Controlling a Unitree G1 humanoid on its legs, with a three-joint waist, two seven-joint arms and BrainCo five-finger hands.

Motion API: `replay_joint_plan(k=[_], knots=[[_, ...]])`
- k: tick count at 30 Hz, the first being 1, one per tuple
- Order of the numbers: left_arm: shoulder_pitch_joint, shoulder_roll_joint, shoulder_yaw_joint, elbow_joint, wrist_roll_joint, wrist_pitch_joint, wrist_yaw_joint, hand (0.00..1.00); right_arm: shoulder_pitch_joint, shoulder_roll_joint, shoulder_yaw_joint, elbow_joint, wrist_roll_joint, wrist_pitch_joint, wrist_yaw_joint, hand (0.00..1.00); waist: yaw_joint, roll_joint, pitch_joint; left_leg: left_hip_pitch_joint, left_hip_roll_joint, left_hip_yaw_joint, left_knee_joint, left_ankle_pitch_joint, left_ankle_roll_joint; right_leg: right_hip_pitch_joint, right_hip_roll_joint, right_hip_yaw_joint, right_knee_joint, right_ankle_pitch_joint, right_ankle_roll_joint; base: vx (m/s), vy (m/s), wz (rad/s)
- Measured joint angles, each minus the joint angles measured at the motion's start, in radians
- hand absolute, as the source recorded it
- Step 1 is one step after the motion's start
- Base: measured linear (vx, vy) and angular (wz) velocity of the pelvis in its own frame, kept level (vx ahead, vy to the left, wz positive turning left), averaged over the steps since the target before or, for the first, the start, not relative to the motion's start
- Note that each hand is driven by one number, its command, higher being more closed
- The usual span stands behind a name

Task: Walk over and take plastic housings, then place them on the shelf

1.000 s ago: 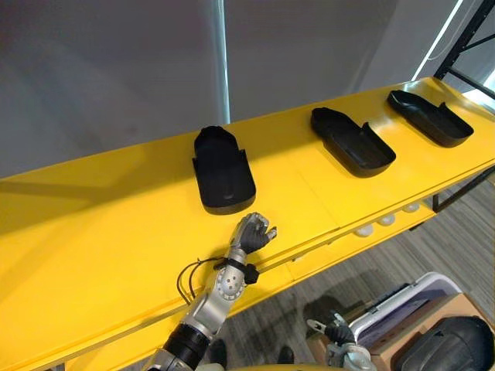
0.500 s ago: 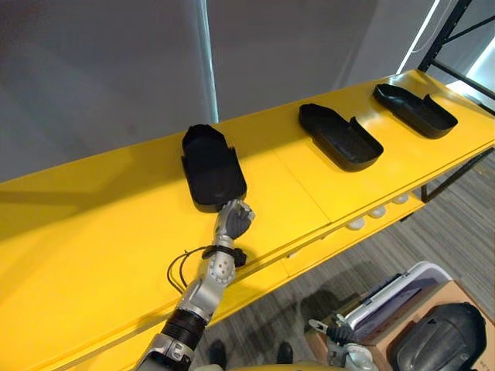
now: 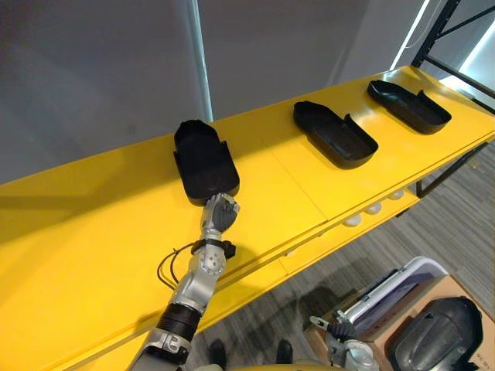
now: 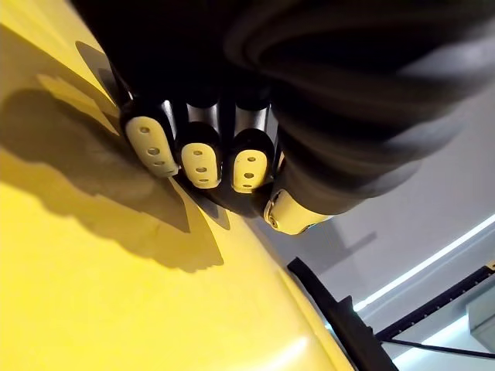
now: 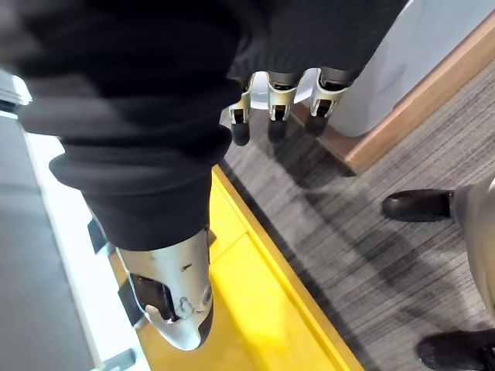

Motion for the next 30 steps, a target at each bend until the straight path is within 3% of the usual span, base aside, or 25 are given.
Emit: replay_joint_plan(k=[7, 11, 16, 21, 27, 30], knots=[[0.017, 0.0, -0.023, -0.047, -0.018, 0.0, -0.006, 1.0, 0.0, 0.0, 0.0, 0.0, -0.003, 0.0, -0.001, 0.0, 0.002, 0.002, 0.002, -0.002, -0.001, -0.005, 0.0, 0.0, 0.0, 0.0, -0.001, -0.004, 0.0, 0.0, 0.0, 0.0, 0.0, 0.01], [0.107, 0.004, -0.072, -0.265, -0.052, -0.014, -0.009, 1.0, 0.005, 0.001, 0.001, 0.002, -0.001, 0.0, -0.002, 0.0, 0.006, 0.004, 0.004, -0.006, -0.004, -0.025, 0.0, 0.0, 0.0, 0.004, -0.003, -0.021, 0.0, -0.001, 0.001, 0.01, 0.0, 0.13], [0.219, 0.019, -0.042, -0.657, -0.099, -0.112, -0.029, 1.0, 0.023, -0.006, 0.002, 0.013, 0.006, -0.003, -0.002, 0.0, 0.034, 0.009, 0.004, -0.006, -0.005, -0.055, 0.001, 0.001, 0.0, 0.015, -0.003, -0.034, 0.005, -0.005, 0.001, 0.01, 0.0, 0.14], [0.318, 0.013, 0.266, -0.852, -0.14, -0.159, 0.015, 1.0, 0.028, -0.029, 0.009, 0.051, 0.005, -0.003, -0.001, 0.0, 0.049, 0.023, 0.008, 0.002, -0.009, -0.113, 0.001, 0.004, -0.001, 0.039, -0.007, -0.085, 0.031, -0.025, 0.002, -0.03, -0.003, 0.31], [0.514, -0.113, 0.703, -0.84, -0.421, -0.199, 0.132, 1.0, 0.061, -0.037, -0.041, 0.045, 0.006, -0.002, 0.0, 0.0, 0.099, 0.027, 0.005, 0.003, -0.03, -0.213, 0.0, 0.01, 0.0, 0.076, -0.028, -0.198, 0.091, -0.082, 0.011, -0.04, -0.003, 0.56], [0.614, -0.134, 0.758, -0.73, -0.475, -0.192, 0.144, 1.0, 0.08, -0.027, -0.056, -0.022, 0.002, -0.002, 0.0, 0.0, 0.129, 0.033, -0.001, 0.005, -0.037, -0.213, 0.0, 0.007, 0.005, 0.089, -0.041, -0.23, 0.102, -0.089, 0.017, 0.0, 0.015, 0.32]])
